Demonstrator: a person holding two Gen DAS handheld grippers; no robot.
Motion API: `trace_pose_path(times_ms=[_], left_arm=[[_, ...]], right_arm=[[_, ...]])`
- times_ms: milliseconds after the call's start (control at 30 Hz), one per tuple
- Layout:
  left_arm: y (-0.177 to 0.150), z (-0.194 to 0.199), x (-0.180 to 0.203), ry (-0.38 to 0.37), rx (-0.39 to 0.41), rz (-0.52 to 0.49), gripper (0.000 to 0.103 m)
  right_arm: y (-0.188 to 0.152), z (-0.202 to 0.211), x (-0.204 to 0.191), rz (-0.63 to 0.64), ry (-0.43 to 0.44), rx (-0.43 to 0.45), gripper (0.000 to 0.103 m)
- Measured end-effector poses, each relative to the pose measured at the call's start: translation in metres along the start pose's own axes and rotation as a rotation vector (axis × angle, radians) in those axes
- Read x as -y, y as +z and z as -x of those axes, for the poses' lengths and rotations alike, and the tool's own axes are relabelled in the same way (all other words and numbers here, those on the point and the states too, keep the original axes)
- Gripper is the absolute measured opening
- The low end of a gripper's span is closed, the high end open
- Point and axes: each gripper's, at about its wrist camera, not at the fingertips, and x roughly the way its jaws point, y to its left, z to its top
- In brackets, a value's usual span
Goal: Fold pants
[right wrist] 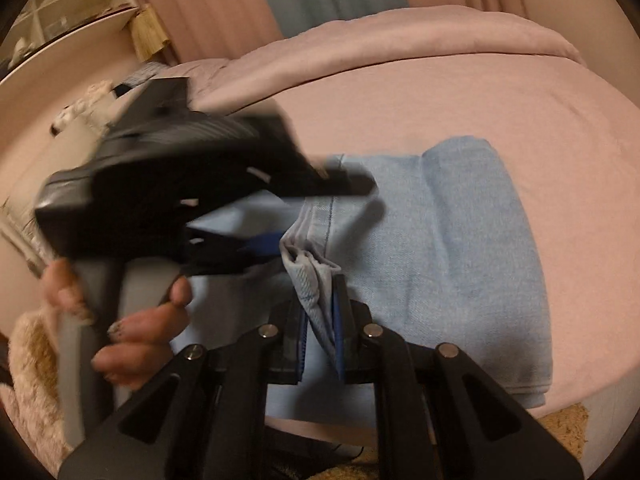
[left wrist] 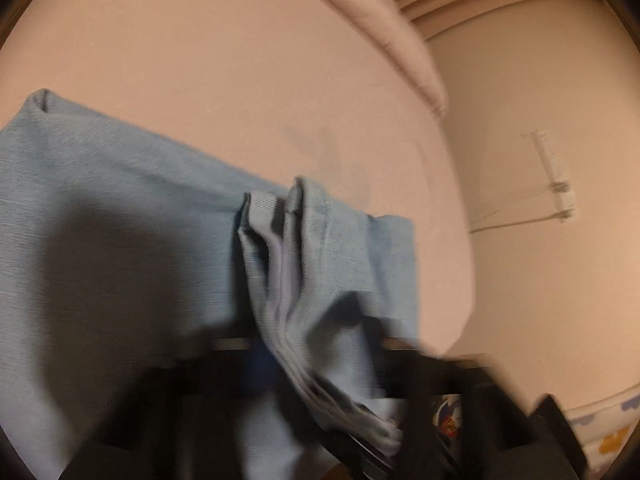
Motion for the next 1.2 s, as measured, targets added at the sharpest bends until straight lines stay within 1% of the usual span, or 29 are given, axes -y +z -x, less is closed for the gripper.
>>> trace_pose_path(times_ms=[33, 67, 100, 133, 200, 267, 300, 333, 367, 433, 467, 567, 600, 700, 767, 800, 900, 1000, 1033, 1067, 1100, 1200], left_arm=[[-0.001, 0.002, 0.0, 0.006, 0.01, -0.021, 0.008], [-0.002, 0.009, 0.0, 0.003, 0.031, -0.038, 0.006], [-0.004, 0.015, 0.002, 0.011, 0.045, -0.05, 0.006], [-0.006, 0.022, 0.003, 0.025, 0.058, -0.061, 0.005], [-0.009, 0.041, 0.007, 0.03, 0.093, -0.089, 0.005], [-0.009, 0.061, 0.011, 0.039, 0.136, -0.118, 0.005], [-0.01, 0.072, 0.012, 0.052, 0.158, -0.133, 0.005], [-0.012, 0.082, 0.011, 0.068, 0.179, -0.149, 0.005], [-0.014, 0.091, 0.011, 0.095, 0.197, -0.165, 0.005], [-0.015, 0.099, 0.006, 0.164, 0.215, -0.181, 0.005], [-0.016, 0.101, 0.001, 0.192, 0.219, -0.177, 0.005], [-0.017, 0.091, -0.017, 0.205, 0.177, -0.15, 0.005], [-0.018, 0.085, -0.024, 0.222, 0.157, -0.132, 0.005], [-0.022, 0.071, -0.035, 0.261, 0.145, -0.12, 0.006], [-0.021, 0.064, -0.041, 0.285, 0.133, -0.11, 0.006], [-0.022, 0.061, -0.042, 0.292, 0.13, -0.108, 0.006], [-0.022, 0.057, -0.041, 0.302, 0.132, -0.12, 0.006], [-0.024, 0.056, -0.041, 0.297, 0.133, -0.115, 0.006], [-0.024, 0.057, -0.041, 0.289, 0.138, -0.109, 0.006], [-0.024, 0.057, -0.038, 0.285, 0.138, -0.106, 0.006], [-0.024, 0.06, -0.038, 0.277, 0.133, -0.099, 0.006], [-0.027, 0.07, -0.042, 0.237, 0.126, -0.08, 0.008]], right_arm=[[0.0, 0.001, -0.002, 0.004, 0.01, 0.003, 0.012], [0.001, 0.001, -0.004, 0.014, 0.001, 0.002, 0.012], [0.001, -0.001, -0.005, 0.019, 0.0, -0.001, 0.012], [0.001, -0.001, -0.007, 0.017, 0.015, -0.004, 0.015], [0.002, 0.004, -0.008, 0.003, 0.047, -0.01, 0.019], [0.006, 0.014, -0.01, 0.001, 0.074, 0.004, 0.039], [0.004, 0.02, -0.014, 0.008, 0.081, 0.02, 0.043], [0.006, 0.029, -0.016, 0.017, 0.091, 0.044, 0.053], [0.007, 0.037, -0.017, 0.023, 0.104, 0.066, 0.059], [0.009, 0.048, -0.019, 0.029, 0.116, 0.103, 0.064], [0.01, 0.053, -0.018, 0.032, 0.105, 0.117, 0.065], [0.006, 0.052, -0.008, 0.019, 0.032, 0.127, 0.066], [0.009, 0.047, -0.002, 0.002, 0.005, 0.115, 0.066], [0.01, 0.022, 0.018, -0.065, -0.141, 0.049, 0.066], [0.007, 0.005, 0.03, -0.096, -0.203, 0.003, 0.066], [0.007, 0.001, 0.034, -0.111, -0.218, -0.017, 0.066], [0.006, -0.01, 0.048, -0.163, -0.213, -0.067, 0.063], [0.01, -0.02, 0.047, -0.185, -0.195, -0.087, 0.058], [0.009, -0.021, 0.045, -0.183, -0.194, -0.086, 0.054], [0.009, -0.023, 0.044, -0.18, -0.185, -0.085, 0.048], [0.006, -0.023, 0.042, -0.181, -0.171, -0.088, 0.046], [0.001, -0.017, 0.041, -0.194, -0.16, -0.088, 0.046]])
